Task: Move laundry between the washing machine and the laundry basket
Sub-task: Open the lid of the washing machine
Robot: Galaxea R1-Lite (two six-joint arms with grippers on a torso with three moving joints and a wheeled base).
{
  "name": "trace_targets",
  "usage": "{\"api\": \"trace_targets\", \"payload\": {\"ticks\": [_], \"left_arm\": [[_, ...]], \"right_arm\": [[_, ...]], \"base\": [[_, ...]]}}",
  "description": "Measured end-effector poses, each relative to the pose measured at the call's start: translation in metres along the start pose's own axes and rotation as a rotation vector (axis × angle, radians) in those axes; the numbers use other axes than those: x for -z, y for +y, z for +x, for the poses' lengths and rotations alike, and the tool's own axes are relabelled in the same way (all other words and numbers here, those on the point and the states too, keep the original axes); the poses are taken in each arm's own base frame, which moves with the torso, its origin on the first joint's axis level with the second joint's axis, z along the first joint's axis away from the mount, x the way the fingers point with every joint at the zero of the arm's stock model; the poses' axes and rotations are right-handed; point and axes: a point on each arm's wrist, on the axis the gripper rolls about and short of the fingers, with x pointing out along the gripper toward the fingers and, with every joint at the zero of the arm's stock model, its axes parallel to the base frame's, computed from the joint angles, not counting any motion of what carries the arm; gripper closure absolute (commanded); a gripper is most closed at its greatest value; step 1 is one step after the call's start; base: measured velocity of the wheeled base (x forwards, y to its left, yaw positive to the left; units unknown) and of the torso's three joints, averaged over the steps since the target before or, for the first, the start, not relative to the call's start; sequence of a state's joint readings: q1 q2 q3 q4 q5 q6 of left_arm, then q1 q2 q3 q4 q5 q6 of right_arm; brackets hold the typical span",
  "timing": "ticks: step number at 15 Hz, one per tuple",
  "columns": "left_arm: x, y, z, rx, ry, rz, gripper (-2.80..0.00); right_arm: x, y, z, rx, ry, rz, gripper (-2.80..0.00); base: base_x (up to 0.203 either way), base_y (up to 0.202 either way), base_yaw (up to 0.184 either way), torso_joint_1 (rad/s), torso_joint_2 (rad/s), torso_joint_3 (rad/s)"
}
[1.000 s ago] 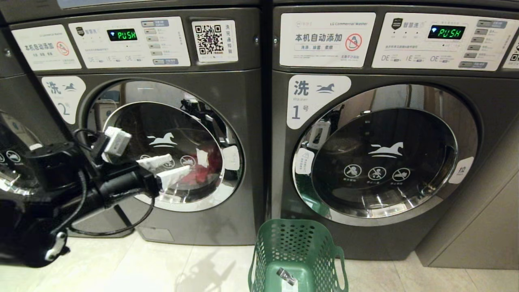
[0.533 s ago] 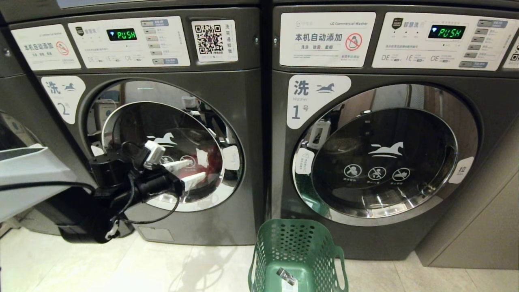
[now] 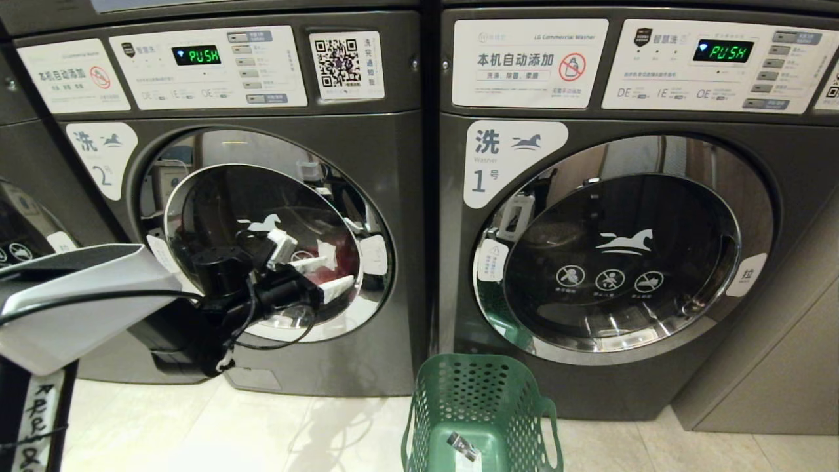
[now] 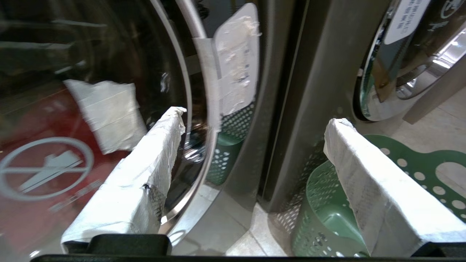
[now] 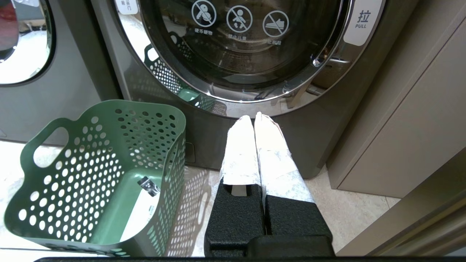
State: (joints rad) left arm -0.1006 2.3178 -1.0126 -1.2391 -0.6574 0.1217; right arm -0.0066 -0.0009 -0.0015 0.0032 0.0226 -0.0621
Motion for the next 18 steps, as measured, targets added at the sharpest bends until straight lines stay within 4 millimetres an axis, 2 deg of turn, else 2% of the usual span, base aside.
{"api": "trace_targets", "payload": {"ticks": [7, 18], "left_arm": [[0.010, -0.001, 0.036, -0.015, -0.031, -0.002, -2.80], [0.014, -0.008, 0.075, -0.013, -0.061, -0.008, -2.80]], "right_arm": [[0.000, 0.000, 0.000, 0.000, 0.000, 0.000, 0.00], [0.000, 0.000, 0.000, 0.000, 0.000, 0.000, 0.00]], "base": [[0.000, 0.000, 0.000, 0.000, 0.00, 0.000], [0.000, 0.000, 0.000, 0.000, 0.00, 0.000]]}}
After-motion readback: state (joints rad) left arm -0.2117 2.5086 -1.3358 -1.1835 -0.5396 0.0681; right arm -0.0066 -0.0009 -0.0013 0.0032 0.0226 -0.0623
